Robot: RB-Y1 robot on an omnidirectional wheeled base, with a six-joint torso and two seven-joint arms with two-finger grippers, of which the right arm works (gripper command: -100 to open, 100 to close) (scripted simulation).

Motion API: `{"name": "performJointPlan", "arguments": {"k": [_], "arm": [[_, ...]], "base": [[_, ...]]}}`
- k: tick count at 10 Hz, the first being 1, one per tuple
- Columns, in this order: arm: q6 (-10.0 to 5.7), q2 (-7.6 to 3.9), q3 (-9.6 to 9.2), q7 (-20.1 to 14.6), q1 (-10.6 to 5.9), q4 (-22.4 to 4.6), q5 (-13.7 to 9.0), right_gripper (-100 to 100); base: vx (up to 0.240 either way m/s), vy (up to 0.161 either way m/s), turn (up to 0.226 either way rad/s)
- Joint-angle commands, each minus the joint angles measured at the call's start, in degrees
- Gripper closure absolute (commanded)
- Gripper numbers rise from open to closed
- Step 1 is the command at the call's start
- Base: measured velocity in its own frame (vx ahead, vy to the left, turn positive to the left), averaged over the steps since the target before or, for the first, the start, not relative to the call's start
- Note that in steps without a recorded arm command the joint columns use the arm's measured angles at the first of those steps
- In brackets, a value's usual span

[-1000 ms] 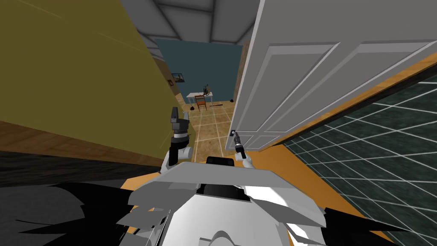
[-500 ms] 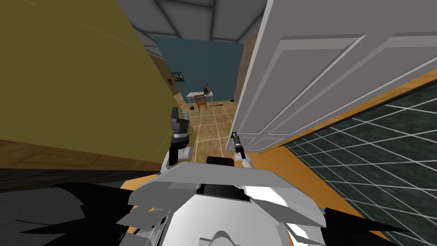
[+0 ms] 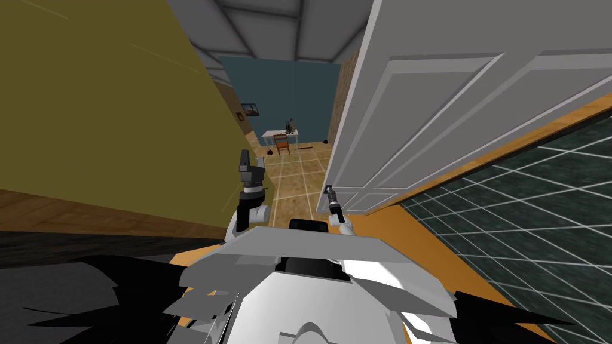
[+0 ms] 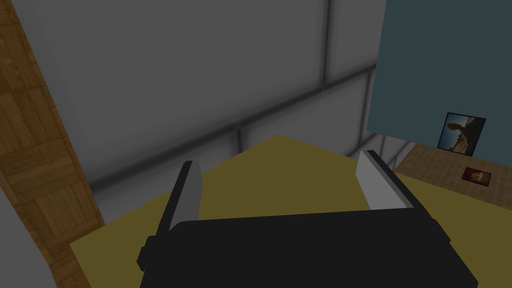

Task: Push the door open

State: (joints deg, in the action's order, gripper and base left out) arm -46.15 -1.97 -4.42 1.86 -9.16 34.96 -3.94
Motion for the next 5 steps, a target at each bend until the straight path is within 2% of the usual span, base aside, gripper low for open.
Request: {"name": "performJointPlan", "arguments": {"k": [1,2,3,5], "arm": [[-0.54,-0.67,1.00,0.32,-0.79,-0.78,-0.53,100],[-0.54,-0.67,1.00,0.32,-0.79,-0.78,-0.53,100],[-0.53,-1.24,1.77,0.52,-0.81,-0.84,-0.96,100],[-0.53,-1.67,2.47,0.71,-0.84,-0.89,-1.35,100]], "base": [[0.181,0.060,-0.036],[0.112,0.031,-0.036],[0.134,0.057,-0.028],[0.139,0.059,-0.025]]}}
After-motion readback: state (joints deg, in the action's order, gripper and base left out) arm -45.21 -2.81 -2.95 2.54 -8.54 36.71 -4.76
